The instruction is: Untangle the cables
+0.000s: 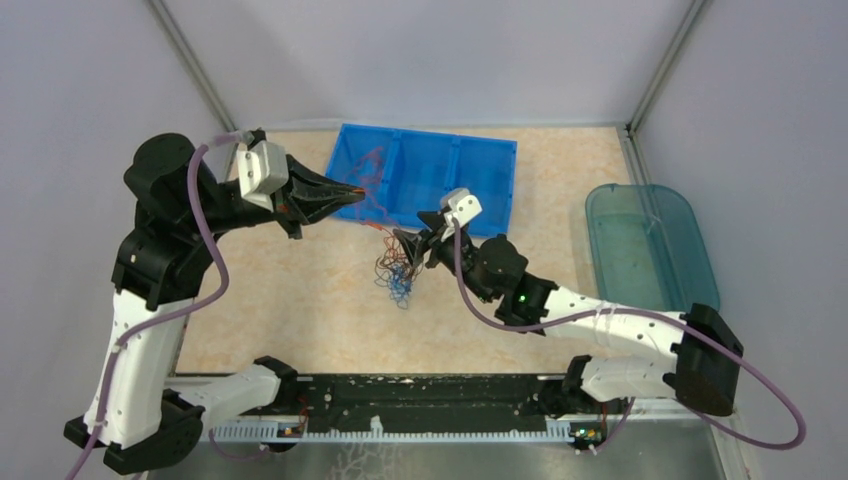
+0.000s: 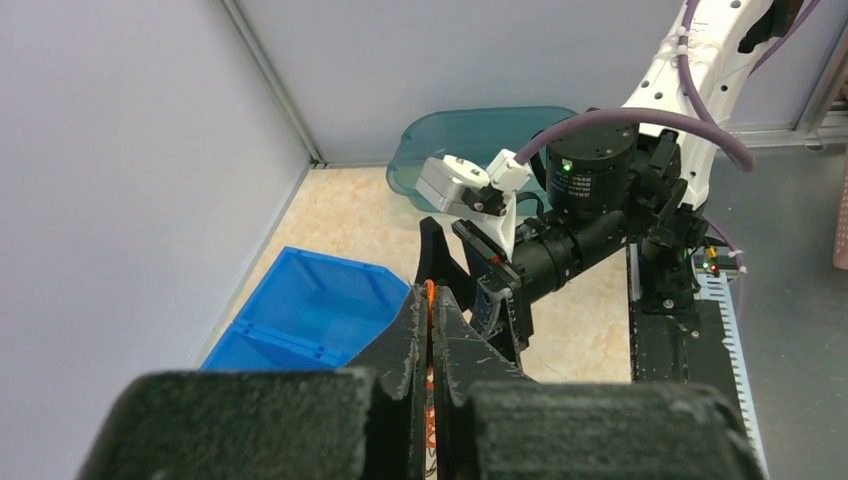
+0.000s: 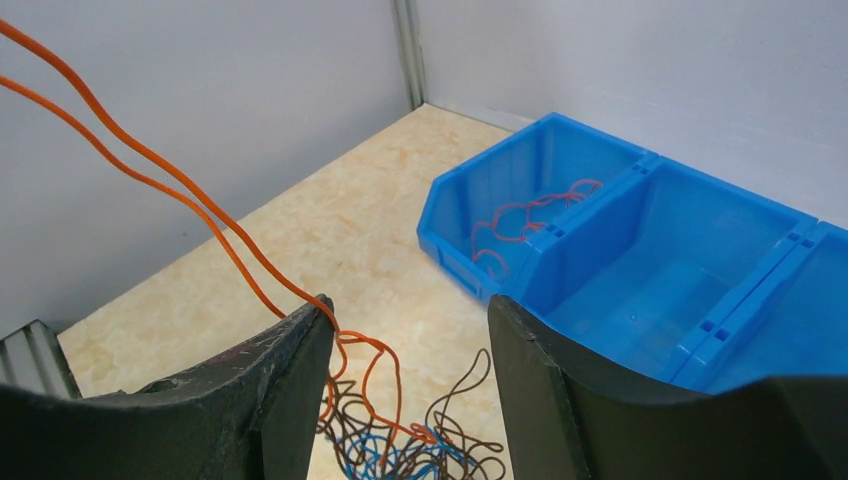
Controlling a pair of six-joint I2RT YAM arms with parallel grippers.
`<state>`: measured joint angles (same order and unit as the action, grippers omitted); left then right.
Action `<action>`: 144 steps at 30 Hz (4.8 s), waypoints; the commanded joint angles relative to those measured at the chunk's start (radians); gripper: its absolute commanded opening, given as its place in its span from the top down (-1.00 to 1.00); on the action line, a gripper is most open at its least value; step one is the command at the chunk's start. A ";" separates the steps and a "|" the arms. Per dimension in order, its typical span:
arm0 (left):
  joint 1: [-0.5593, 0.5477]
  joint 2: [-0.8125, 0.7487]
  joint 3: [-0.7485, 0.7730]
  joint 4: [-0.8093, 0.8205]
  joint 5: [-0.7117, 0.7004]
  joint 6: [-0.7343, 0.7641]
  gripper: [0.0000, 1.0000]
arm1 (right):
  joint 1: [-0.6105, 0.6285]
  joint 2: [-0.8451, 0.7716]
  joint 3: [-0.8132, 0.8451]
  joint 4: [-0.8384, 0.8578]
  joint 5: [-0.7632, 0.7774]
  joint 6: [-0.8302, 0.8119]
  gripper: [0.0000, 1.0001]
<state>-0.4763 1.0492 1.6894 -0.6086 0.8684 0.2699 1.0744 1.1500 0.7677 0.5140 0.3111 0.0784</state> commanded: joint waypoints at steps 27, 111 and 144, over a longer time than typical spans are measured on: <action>-0.006 0.113 0.271 0.034 0.041 -0.063 0.99 | 0.061 0.340 -0.023 0.339 0.071 0.170 -0.18; -0.004 0.382 0.608 1.056 -0.508 0.736 1.00 | 0.063 0.758 -0.318 0.789 -0.007 0.368 0.86; -0.004 0.287 -0.250 0.953 -0.769 0.641 1.00 | -0.072 -0.035 -0.334 0.135 0.066 0.267 -0.36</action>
<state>-0.4763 1.3006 1.4330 0.2375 0.1795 0.9031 1.0115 1.1606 0.3813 0.7753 0.3195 0.3794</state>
